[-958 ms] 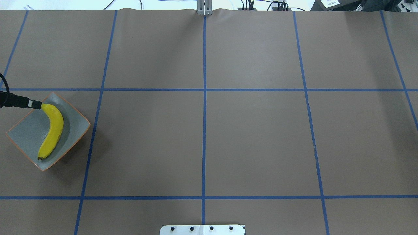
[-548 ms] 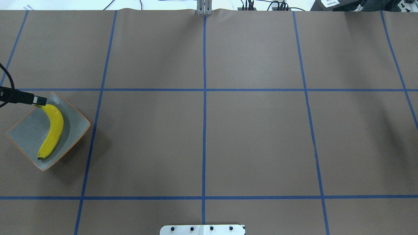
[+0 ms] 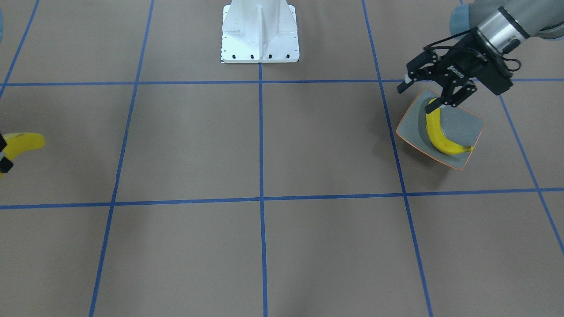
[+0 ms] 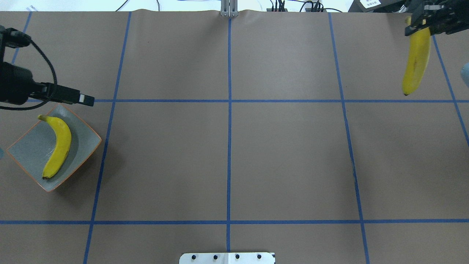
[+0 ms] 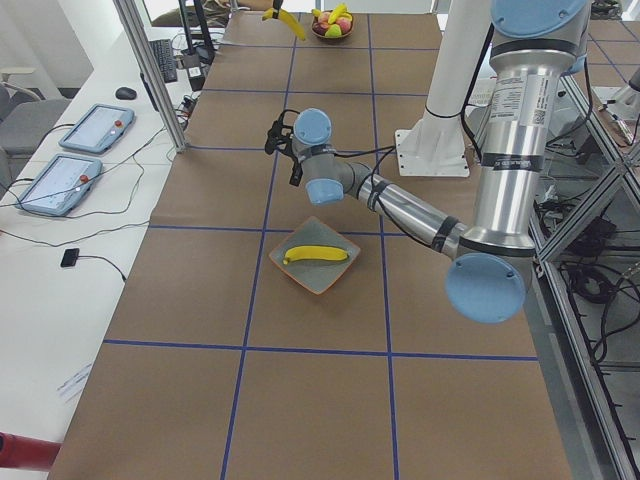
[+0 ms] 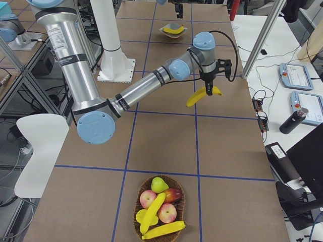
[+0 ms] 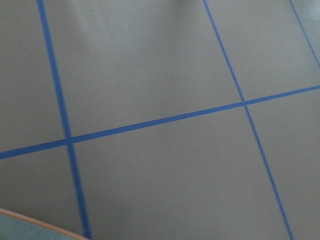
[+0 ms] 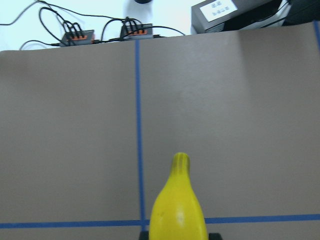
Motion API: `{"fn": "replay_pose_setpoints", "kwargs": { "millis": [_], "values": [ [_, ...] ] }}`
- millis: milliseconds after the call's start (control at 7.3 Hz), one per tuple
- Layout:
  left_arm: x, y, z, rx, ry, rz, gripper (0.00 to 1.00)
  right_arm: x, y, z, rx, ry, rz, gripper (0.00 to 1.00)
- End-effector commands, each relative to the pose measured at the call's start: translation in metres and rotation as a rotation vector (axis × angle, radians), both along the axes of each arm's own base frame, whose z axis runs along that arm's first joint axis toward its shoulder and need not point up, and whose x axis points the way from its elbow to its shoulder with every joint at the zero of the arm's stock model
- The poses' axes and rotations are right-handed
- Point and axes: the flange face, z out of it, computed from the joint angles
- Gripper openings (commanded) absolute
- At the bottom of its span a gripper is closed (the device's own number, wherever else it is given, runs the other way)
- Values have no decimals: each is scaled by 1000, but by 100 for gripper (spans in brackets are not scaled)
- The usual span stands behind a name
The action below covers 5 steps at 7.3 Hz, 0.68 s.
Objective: Transfer all bananas from basket to plate
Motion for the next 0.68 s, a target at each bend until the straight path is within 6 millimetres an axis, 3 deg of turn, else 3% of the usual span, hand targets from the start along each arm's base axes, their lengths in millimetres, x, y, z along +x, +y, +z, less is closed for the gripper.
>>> {"fn": "replay_pose_setpoints", "kwargs": {
  "millis": [0,137,411,548],
  "values": [
    [77,6,-78,-8,101,-1,100,-61,15,-58,-101,-201,88,0],
    [106,13,-104,4,137,-39,100,-91,23,-82,-170,-267,116,0],
    [122,20,-149,-1,211,-36,100,-136,55,-110,-181,-388,102,0],
    [129,26,-159,9,225,-18,100,-155,69,-119,-166,-428,63,0]
  ]
}}
